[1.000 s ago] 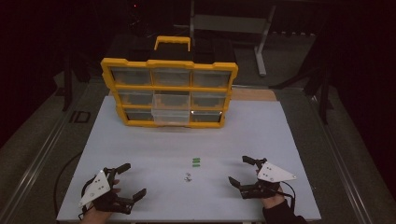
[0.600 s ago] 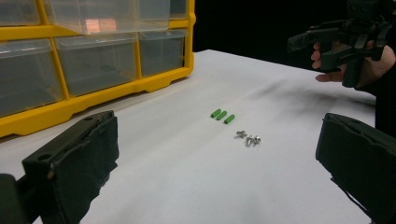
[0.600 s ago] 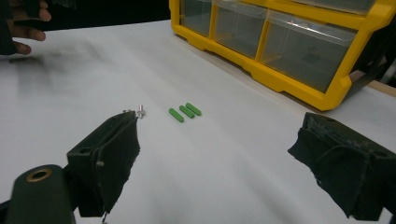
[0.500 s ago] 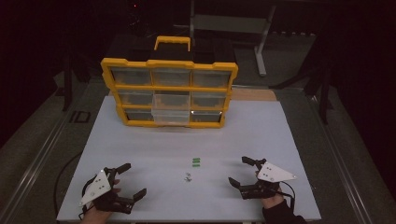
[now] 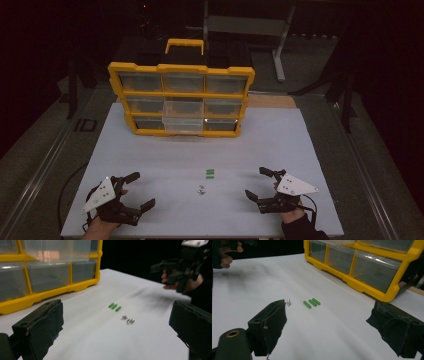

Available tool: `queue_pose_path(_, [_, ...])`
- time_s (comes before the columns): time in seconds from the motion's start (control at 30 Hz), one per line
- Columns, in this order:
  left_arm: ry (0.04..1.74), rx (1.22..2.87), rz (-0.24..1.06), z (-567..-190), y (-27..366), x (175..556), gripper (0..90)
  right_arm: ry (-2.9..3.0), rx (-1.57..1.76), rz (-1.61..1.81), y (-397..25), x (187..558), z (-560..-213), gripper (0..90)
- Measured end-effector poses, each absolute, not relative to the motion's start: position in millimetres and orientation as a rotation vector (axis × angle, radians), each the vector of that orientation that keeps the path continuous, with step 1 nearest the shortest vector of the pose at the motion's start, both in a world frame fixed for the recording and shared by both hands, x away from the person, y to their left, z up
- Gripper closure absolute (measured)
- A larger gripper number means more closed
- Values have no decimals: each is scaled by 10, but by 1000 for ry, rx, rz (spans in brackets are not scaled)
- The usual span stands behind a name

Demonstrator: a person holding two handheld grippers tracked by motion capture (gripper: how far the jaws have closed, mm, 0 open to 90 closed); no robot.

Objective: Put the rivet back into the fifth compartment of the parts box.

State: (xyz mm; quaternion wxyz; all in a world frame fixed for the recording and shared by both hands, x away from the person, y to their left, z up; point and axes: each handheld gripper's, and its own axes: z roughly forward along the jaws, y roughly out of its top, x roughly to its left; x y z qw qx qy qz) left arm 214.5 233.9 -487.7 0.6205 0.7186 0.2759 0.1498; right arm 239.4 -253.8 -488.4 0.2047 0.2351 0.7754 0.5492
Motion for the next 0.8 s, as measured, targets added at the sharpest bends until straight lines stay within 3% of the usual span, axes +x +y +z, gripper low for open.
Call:
queue_pose_path(0.43, [426, 1720, 175, -4386, 2043, 2462, 0, 2157, 638, 1556, -2535, 2381, -4852, 123])
queue_pose_path(0.8, [320, 1808, 70, -4383, 1551, 2700, 0, 2154, 634, 1563, -2545, 2374, -4837, 123])
